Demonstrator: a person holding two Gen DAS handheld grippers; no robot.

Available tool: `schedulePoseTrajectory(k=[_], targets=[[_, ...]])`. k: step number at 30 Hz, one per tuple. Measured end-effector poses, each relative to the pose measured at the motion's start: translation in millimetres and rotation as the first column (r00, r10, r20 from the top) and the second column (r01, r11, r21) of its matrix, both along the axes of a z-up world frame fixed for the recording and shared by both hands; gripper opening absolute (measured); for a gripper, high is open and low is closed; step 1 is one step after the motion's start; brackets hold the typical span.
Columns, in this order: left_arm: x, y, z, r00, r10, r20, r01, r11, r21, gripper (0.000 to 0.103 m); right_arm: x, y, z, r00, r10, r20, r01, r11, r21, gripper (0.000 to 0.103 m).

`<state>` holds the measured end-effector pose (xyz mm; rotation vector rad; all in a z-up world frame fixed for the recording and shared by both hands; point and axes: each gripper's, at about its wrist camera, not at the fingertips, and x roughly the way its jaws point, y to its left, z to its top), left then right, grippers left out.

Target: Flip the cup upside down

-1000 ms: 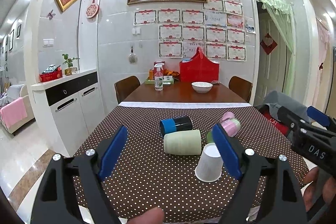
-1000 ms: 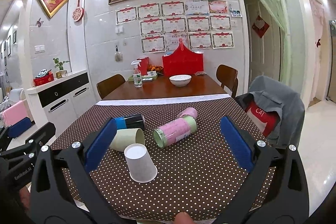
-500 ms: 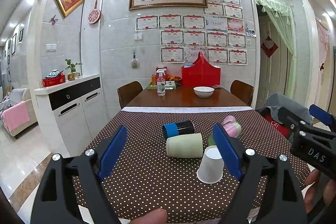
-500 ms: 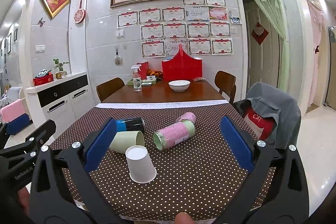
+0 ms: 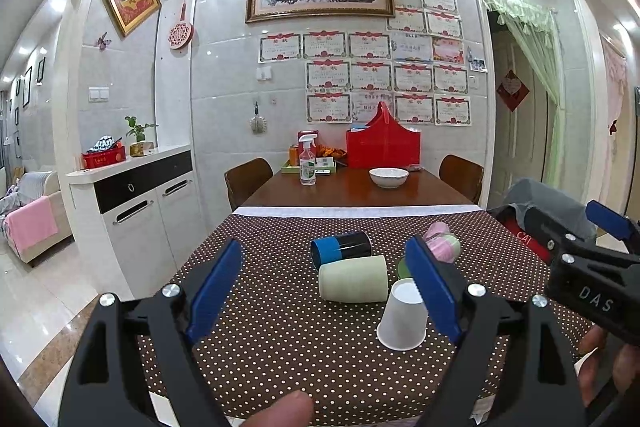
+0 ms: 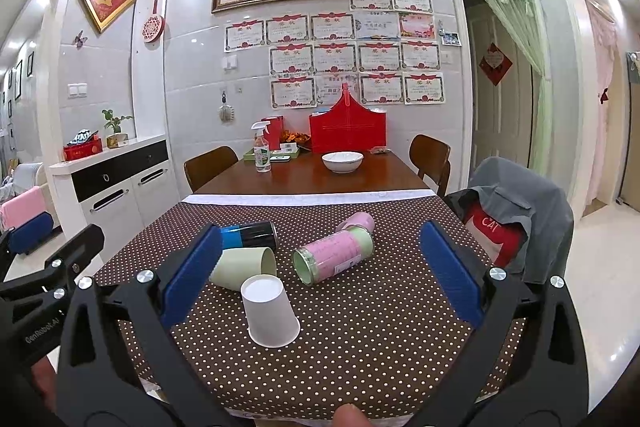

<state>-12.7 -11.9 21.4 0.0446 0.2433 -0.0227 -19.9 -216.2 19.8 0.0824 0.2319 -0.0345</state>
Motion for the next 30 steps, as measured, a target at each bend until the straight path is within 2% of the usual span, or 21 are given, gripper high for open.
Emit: schedulePoseTrajectory(k=[8, 19, 30], targets=[[-0.6, -0.4, 0.9, 1.000, -0.021, -0.004, 0.021, 1.000, 0.000, 0.083, 1.3, -0.1, -1.9, 1.000, 0.002, -0.006, -0.002, 1.000, 0.002, 0.097], [-1.4, -1.1, 1.9, 1.000, -0.015, 0.026, 0.015, 1.000, 0.012, 0.083, 4.9, -1.6, -6.9, 1.000, 0.010, -0.021, -0.009, 1.000, 0.010, 0.097], [1.6, -4.1, -0.4, 1.000, -0.003, 0.017, 0.002, 0.999, 0.034, 0.083, 5.9, -2.3, -7.8, 1.000, 0.012, -0.024, -0.012, 1.000, 0.012, 0.097]])
